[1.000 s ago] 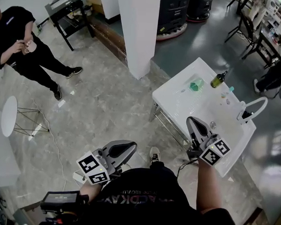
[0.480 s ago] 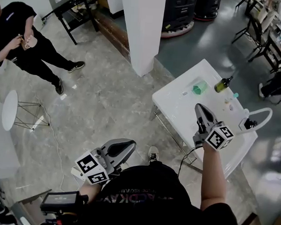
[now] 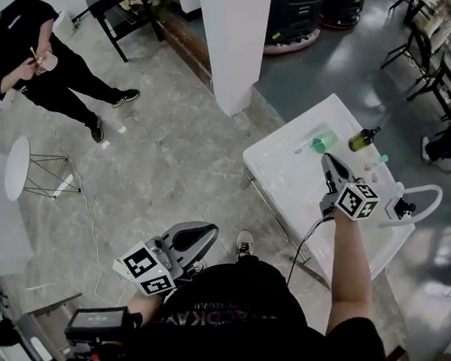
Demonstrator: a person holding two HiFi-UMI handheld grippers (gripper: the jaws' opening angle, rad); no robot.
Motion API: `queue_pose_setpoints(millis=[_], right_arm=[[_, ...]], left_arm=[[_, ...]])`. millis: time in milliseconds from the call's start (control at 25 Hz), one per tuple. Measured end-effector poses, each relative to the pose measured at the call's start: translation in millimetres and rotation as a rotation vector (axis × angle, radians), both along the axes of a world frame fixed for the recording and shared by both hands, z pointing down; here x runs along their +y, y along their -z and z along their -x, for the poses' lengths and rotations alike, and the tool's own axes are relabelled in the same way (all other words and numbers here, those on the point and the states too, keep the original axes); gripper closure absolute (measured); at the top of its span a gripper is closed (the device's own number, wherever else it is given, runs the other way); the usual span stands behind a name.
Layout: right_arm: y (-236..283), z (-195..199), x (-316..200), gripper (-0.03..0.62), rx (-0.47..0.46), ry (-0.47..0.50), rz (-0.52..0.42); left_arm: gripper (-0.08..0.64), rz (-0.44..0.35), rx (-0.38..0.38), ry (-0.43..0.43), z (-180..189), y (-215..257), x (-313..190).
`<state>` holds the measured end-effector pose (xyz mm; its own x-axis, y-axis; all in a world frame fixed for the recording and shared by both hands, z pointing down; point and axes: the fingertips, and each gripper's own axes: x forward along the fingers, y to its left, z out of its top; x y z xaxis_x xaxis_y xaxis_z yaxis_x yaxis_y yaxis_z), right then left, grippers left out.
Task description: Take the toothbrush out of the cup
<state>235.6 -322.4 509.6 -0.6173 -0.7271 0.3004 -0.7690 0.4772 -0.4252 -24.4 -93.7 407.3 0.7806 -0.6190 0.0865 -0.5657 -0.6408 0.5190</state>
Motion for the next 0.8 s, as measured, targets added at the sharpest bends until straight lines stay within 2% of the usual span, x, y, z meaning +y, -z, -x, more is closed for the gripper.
queue_pose_setpoints(millis=[440, 600, 800], right_arm=[[-61, -13, -46, 0.583, 0.228, 0.079, 0.079], [-80, -13, -54, 0.583, 0.378, 0.17, 0.082], [-94, -4, -64, 0.581, 0.614, 0.343, 0.027]], left_arm=[[0.554, 0.036, -0.006, 0.062, -5, -7, -4], [0.554, 0.045, -0.008, 0.082, -9, -10, -5], [0.554, 0.059, -0.009, 0.111, -9, -14, -4]])
